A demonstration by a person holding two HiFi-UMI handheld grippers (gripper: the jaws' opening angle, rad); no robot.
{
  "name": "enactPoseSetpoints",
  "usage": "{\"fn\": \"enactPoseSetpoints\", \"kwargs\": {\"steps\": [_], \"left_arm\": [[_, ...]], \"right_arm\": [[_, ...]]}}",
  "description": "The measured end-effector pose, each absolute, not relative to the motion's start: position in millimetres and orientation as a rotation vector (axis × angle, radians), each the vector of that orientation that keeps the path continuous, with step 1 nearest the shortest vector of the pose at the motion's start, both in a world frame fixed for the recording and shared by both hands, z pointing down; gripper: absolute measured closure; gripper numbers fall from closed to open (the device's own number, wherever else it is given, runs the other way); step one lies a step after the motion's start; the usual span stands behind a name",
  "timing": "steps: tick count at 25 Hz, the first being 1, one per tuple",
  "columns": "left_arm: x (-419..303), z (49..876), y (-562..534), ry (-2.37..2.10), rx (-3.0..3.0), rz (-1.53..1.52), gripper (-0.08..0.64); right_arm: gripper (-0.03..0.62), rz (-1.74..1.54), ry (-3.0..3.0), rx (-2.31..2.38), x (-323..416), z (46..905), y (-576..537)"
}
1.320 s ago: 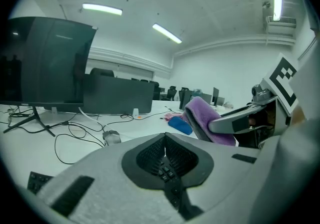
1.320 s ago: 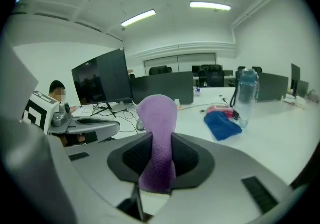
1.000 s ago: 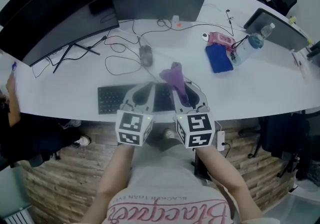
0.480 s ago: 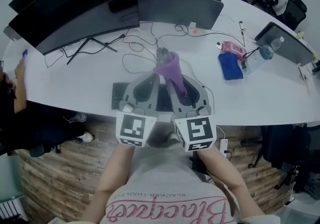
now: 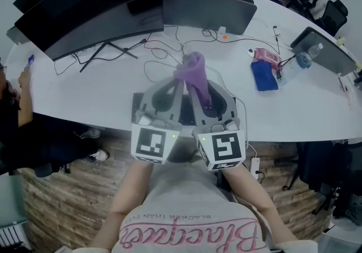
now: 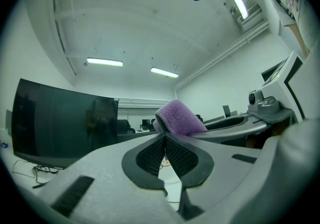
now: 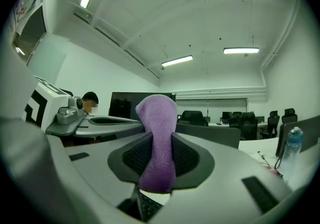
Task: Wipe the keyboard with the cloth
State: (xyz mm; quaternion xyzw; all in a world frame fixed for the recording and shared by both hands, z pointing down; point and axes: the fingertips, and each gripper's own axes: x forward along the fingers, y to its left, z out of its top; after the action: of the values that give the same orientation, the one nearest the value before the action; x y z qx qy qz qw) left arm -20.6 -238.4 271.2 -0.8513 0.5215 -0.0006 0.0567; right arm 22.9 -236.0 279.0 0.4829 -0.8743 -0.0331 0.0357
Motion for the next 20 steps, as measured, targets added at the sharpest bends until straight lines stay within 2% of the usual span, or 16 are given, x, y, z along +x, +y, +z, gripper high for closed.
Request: {"fn": "enactPoseSetpoints", "kwargs": {"steps": [20], "left_arm": [[-26.2,263.4,-235.3,1.528,-2.556,0.015,0.554]], "right_arm": [[0.499,-0.103,-2.662,1.573,27.1,272.0,-234.2]]}}
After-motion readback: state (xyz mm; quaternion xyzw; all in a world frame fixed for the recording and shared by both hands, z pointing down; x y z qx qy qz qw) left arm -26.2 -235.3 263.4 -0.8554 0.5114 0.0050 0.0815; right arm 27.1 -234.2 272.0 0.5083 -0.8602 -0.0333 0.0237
